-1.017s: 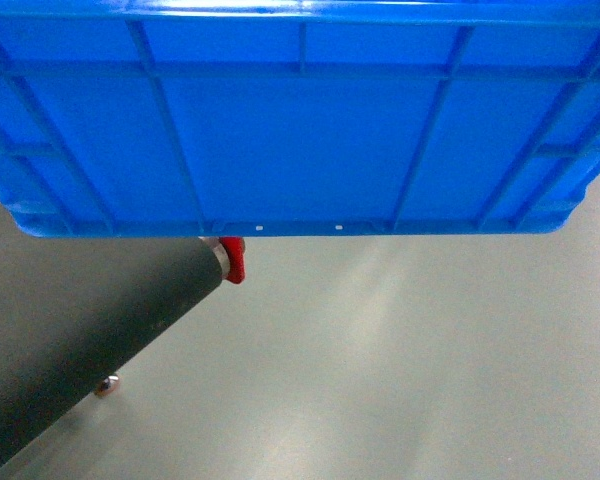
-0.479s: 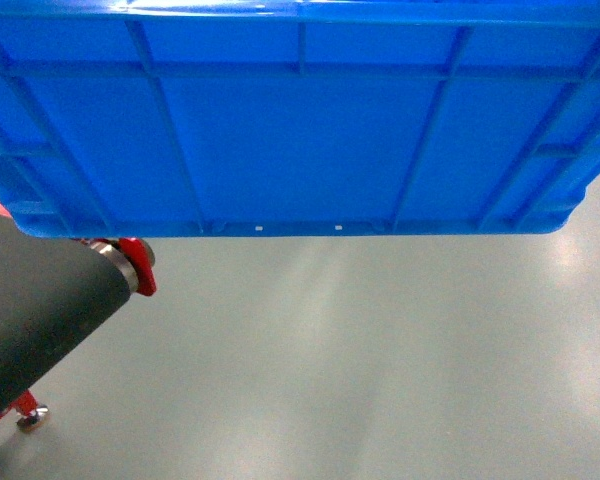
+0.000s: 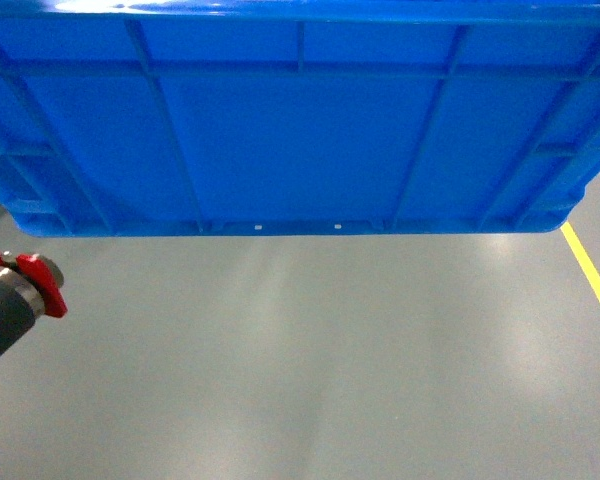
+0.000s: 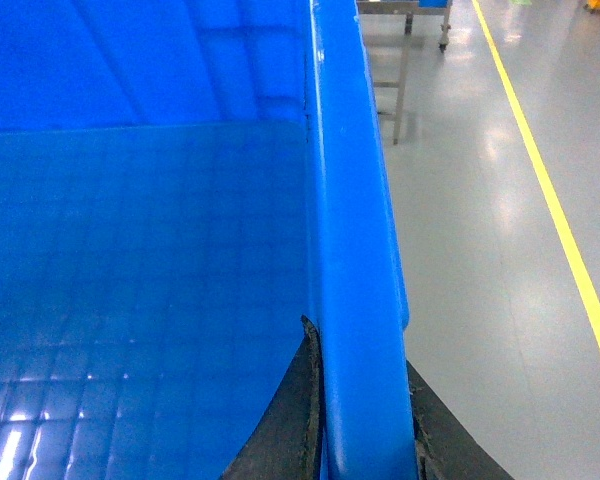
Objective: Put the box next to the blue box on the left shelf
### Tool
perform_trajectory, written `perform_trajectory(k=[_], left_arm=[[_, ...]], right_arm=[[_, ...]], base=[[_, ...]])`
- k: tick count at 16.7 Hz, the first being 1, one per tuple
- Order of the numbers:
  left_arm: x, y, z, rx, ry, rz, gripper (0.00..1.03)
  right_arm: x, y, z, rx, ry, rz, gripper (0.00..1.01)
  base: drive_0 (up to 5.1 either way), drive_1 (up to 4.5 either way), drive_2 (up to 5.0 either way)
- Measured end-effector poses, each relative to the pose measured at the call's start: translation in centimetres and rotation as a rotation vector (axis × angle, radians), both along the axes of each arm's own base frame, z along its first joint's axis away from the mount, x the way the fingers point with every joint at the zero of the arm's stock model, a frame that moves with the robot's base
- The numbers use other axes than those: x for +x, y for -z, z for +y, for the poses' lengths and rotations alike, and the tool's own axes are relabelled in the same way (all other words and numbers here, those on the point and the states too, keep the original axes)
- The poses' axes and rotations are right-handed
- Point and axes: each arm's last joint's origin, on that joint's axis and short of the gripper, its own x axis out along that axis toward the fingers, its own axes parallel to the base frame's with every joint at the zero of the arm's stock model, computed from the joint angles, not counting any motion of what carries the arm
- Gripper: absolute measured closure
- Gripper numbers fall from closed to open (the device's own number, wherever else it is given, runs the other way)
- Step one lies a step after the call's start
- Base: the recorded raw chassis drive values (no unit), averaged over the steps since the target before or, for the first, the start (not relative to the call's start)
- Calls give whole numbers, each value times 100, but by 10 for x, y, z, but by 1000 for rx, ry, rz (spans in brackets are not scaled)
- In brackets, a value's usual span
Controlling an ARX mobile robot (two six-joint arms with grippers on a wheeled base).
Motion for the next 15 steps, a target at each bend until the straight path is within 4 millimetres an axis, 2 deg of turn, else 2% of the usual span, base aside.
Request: perform_trajectory(k=[11, 15], left_arm=[[0, 1, 0, 0, 2, 4, 93], [0, 0, 0, 0, 2, 3, 94]], right_arm=[[-1, -1, 0, -1, 0, 4, 91], [-2, -2, -1, -1, 0, -3, 91]], base=[[-156, -156, -156], [38, 443, -366]])
